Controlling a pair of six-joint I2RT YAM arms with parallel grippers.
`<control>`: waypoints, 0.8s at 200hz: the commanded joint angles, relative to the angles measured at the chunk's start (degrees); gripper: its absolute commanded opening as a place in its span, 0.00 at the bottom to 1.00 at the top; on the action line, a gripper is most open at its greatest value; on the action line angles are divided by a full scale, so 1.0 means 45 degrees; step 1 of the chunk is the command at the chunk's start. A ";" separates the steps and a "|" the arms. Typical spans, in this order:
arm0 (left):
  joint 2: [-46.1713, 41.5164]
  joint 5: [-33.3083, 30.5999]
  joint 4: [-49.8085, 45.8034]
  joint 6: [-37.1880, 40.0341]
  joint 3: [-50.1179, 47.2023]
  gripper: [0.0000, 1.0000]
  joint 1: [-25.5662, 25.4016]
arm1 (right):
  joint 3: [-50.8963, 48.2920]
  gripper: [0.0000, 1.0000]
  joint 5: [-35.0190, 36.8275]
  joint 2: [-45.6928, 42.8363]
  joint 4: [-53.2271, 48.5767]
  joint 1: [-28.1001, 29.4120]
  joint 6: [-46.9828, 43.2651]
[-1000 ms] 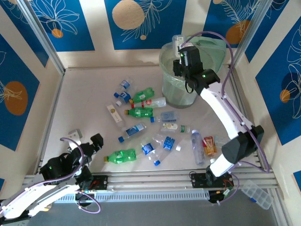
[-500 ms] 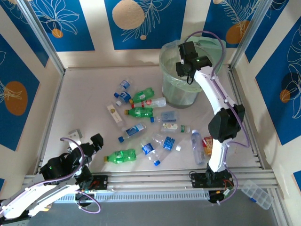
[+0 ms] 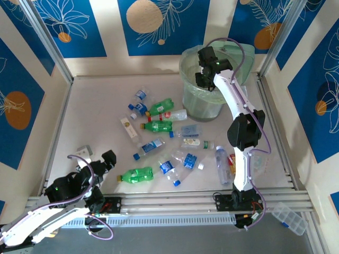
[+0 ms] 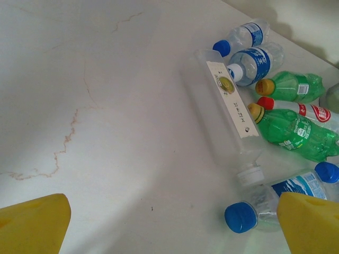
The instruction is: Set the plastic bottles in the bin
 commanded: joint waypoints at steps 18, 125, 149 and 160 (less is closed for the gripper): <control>-0.0164 -0.0251 -0.0030 0.0066 -0.0177 1.00 -0.0066 | 0.0461 0.45 -0.0263 -0.0184 -0.0284 -0.0147 -0.0089; -0.0145 -0.0234 0.0112 0.0182 -0.0198 1.00 -0.0041 | 0.0214 0.56 -0.0567 -0.1681 -0.0054 -0.0107 -0.0132; -0.0072 -0.0028 0.0378 0.0420 -0.0237 1.00 -0.0053 | -0.1090 0.53 -0.0420 -0.3409 0.1356 0.0323 -0.0029; 0.0000 0.0013 0.0424 0.0442 -0.0228 1.00 -0.0053 | -0.1895 0.52 -0.0213 -0.4327 0.2045 0.0627 -0.0014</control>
